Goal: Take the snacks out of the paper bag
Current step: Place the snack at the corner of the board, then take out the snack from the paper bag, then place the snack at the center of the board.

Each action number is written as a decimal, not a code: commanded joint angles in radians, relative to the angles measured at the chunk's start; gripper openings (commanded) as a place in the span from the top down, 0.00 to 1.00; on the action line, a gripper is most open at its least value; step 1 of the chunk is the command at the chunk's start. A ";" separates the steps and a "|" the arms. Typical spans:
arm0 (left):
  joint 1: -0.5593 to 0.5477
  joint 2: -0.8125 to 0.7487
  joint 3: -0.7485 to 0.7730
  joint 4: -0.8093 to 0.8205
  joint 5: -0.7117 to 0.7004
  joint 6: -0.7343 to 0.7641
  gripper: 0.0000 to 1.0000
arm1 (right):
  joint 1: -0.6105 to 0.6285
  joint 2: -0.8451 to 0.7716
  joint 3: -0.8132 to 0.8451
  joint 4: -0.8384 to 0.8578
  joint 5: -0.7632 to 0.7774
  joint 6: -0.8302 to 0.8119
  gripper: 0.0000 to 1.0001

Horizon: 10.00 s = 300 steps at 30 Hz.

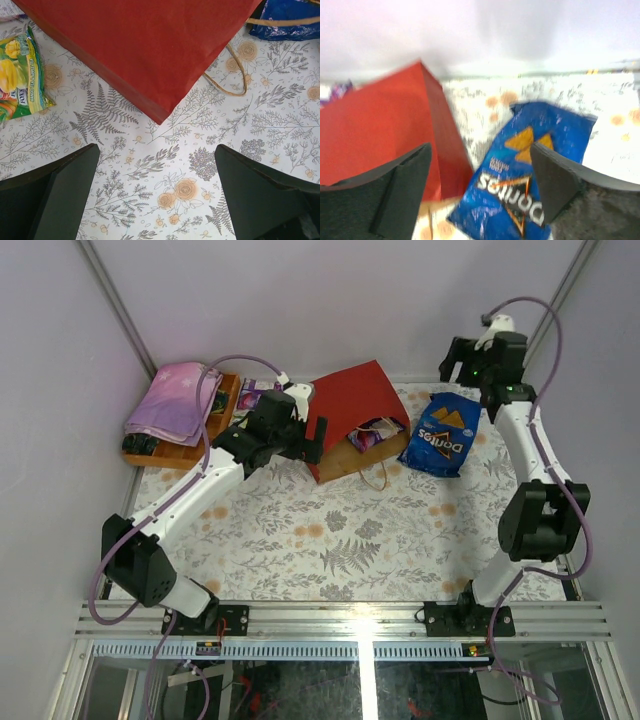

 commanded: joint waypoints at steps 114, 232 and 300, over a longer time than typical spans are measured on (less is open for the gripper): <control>0.009 0.049 0.073 -0.061 -0.004 0.038 0.00 | -0.100 0.952 0.881 -0.391 0.150 -0.276 0.00; 0.254 -0.171 -0.109 0.129 0.141 -0.095 0.00 | 0.426 -0.166 -1.021 0.763 0.071 1.196 1.00; 0.256 -0.049 -0.061 0.076 0.197 -0.112 0.00 | -0.390 -0.164 -0.828 0.211 -0.185 0.672 1.00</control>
